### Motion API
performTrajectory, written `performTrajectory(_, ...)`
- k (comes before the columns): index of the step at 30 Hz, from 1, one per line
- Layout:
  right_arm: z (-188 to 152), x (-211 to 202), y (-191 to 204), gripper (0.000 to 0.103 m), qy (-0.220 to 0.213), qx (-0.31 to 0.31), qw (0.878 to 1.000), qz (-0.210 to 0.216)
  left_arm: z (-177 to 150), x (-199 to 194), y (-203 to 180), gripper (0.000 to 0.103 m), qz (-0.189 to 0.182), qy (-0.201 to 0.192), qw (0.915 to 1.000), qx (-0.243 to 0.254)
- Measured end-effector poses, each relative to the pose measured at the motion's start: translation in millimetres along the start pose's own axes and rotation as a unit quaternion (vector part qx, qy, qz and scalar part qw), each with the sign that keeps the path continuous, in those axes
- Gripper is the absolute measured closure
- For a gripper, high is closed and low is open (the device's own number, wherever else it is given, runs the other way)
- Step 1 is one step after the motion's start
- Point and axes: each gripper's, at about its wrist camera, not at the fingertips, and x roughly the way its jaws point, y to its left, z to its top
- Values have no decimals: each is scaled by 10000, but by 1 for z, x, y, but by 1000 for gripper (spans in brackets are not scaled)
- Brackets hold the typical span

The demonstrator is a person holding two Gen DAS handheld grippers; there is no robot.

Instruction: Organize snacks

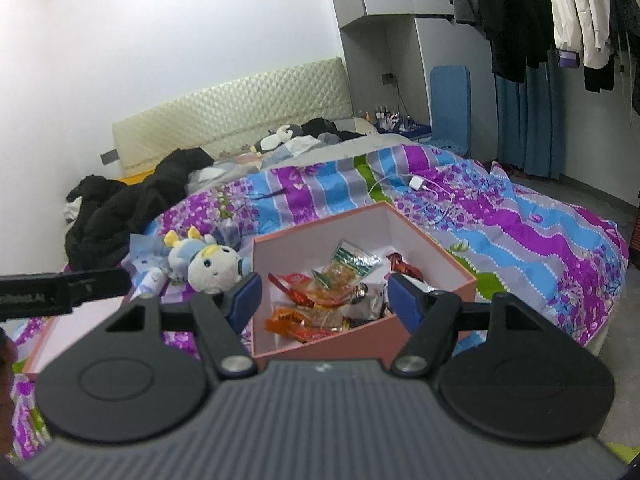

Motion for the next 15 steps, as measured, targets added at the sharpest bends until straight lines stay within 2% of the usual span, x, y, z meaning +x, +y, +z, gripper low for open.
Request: performTrajectory(15,-12,5,1,32,124,-72,9999,17,-11,9,5,22,228,47,9997,-5)
